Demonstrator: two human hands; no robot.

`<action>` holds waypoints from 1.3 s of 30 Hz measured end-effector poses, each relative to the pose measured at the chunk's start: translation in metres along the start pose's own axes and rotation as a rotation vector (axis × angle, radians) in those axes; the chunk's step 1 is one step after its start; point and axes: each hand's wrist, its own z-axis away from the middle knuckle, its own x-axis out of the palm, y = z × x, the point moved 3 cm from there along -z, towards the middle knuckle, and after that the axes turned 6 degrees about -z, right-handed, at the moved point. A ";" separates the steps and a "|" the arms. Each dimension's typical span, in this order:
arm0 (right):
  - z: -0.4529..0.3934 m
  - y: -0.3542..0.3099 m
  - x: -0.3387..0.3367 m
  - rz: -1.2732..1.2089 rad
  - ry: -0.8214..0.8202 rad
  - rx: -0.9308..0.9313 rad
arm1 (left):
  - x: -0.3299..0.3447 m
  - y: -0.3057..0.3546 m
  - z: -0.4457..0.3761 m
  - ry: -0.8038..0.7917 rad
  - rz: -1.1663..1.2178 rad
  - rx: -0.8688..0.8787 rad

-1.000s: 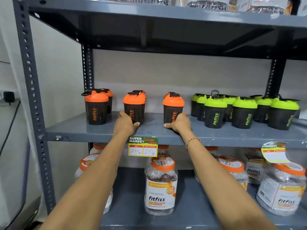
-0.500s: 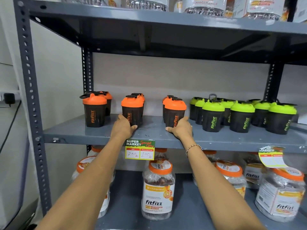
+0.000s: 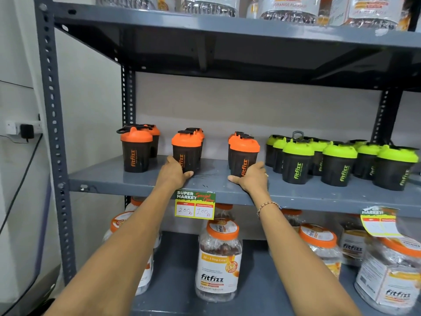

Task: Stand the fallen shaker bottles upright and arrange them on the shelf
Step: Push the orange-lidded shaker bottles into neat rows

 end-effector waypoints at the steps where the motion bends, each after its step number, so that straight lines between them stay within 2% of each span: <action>1: 0.005 -0.001 -0.003 0.024 0.041 -0.013 | -0.001 -0.001 0.002 0.011 0.013 -0.009; 3: 0.020 -0.004 -0.007 0.104 0.179 -0.096 | -0.005 -0.004 0.008 0.098 0.037 -0.017; 5: 0.041 -0.013 -0.004 0.185 0.294 -0.239 | -0.012 -0.010 0.018 0.254 0.065 0.015; 7: 0.058 -0.029 0.008 0.180 0.287 -0.379 | -0.026 -0.025 0.028 0.474 0.022 0.047; 9: 0.067 -0.049 0.021 0.107 0.203 -0.451 | -0.048 -0.045 0.029 0.683 -0.092 -0.017; 10: 0.068 -0.060 0.028 0.060 0.154 -0.457 | -0.060 -0.057 0.025 0.733 -0.111 -0.061; 12: 0.066 -0.078 0.042 -0.028 0.057 -0.416 | -0.078 -0.079 0.006 0.661 -0.049 -0.114; 16: 0.054 -0.099 0.077 -0.248 -0.173 -0.143 | -0.082 -0.106 -0.034 0.255 0.122 -0.138; 19: 0.050 -0.108 0.098 -0.206 -0.216 -0.016 | -0.075 -0.112 -0.048 0.095 0.169 -0.139; 24: 0.050 -0.115 0.114 -0.024 -0.113 0.049 | -0.070 -0.119 -0.057 0.095 0.187 -0.099; 28: 0.051 -0.113 0.117 0.018 -0.036 0.036 | -0.074 -0.128 -0.061 0.100 0.166 -0.081; 34: 0.052 -0.117 0.118 0.019 -0.040 0.086 | -0.087 -0.152 -0.069 0.126 0.119 -0.121; 39: 0.055 -0.120 0.122 0.080 0.010 0.069 | -0.086 -0.156 -0.069 0.138 0.085 -0.086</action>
